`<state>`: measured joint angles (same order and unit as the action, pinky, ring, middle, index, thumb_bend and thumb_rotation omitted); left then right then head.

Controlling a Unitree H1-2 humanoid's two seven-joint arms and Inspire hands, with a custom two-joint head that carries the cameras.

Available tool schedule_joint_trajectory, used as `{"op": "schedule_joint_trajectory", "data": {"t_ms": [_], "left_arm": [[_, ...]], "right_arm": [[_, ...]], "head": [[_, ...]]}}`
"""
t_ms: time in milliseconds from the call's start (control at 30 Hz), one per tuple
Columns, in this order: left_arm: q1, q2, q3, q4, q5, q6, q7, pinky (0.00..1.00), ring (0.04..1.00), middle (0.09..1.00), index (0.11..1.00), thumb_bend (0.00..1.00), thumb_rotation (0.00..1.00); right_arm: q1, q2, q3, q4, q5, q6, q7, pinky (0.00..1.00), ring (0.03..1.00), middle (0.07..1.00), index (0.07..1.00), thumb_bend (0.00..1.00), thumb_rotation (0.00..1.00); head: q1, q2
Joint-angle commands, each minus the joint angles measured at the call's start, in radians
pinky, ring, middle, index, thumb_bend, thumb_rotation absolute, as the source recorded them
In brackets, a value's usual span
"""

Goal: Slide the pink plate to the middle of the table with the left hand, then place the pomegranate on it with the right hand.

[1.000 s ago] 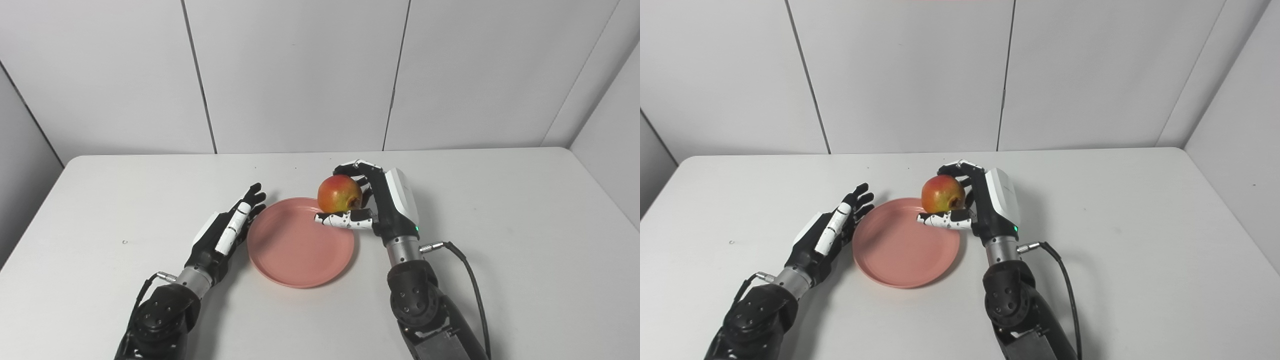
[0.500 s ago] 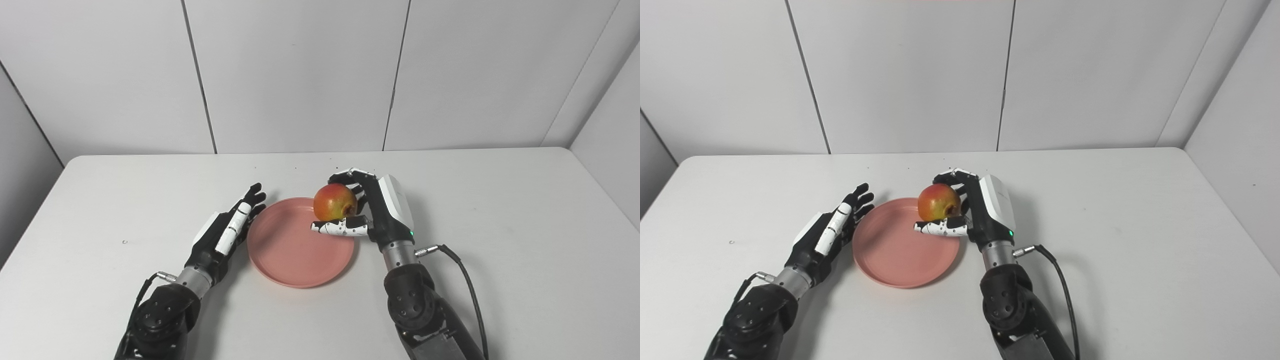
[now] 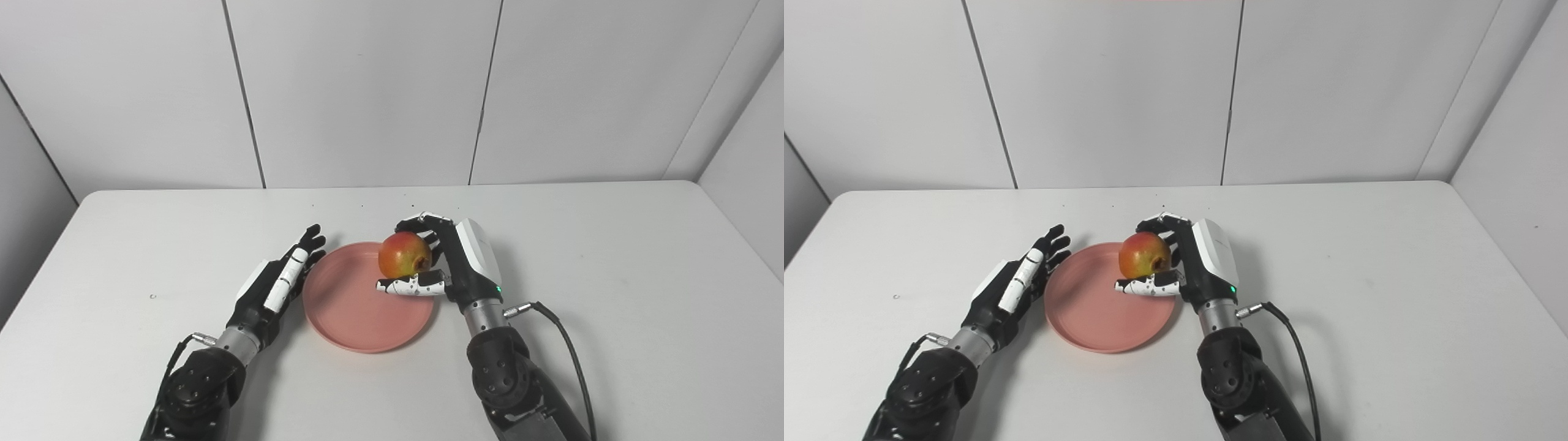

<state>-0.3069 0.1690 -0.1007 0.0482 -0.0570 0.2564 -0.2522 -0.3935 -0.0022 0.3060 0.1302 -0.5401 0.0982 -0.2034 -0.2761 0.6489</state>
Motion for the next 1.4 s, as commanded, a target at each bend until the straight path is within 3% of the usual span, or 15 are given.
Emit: {"op": "schedule_joint_trajectory", "data": {"t_ms": [0, 1033, 1367], "left_arm": [[-0.022, 0.008, -0.010, -0.021, 0.011, -0.001, -0.011, 0.93, 0.959, 0.980, 0.982, 0.51, 1.00], [-0.023, 0.012, -0.015, -0.025, 0.013, -0.002, -0.013, 0.93, 0.961, 0.983, 0.975, 0.50, 1.00], [-0.026, 0.006, -0.017, -0.031, 0.016, 0.012, -0.006, 0.92, 0.955, 0.978, 0.971, 0.51, 1.00]], "right_arm": [[-0.026, 0.009, 0.007, -0.020, -0.007, -0.063, 0.000, 0.29, 0.378, 0.425, 0.531, 0.52, 0.00], [-0.066, 0.024, 0.096, 0.144, -0.078, -0.121, -0.024, 0.30, 0.387, 0.431, 0.530, 0.52, 0.00], [-0.076, 0.026, 0.106, 0.173, -0.105, -0.126, -0.032, 0.39, 0.463, 0.458, 0.526, 0.52, 0.00]], "head": [[0.000, 0.001], [0.008, 0.006], [0.012, 0.005]]}}
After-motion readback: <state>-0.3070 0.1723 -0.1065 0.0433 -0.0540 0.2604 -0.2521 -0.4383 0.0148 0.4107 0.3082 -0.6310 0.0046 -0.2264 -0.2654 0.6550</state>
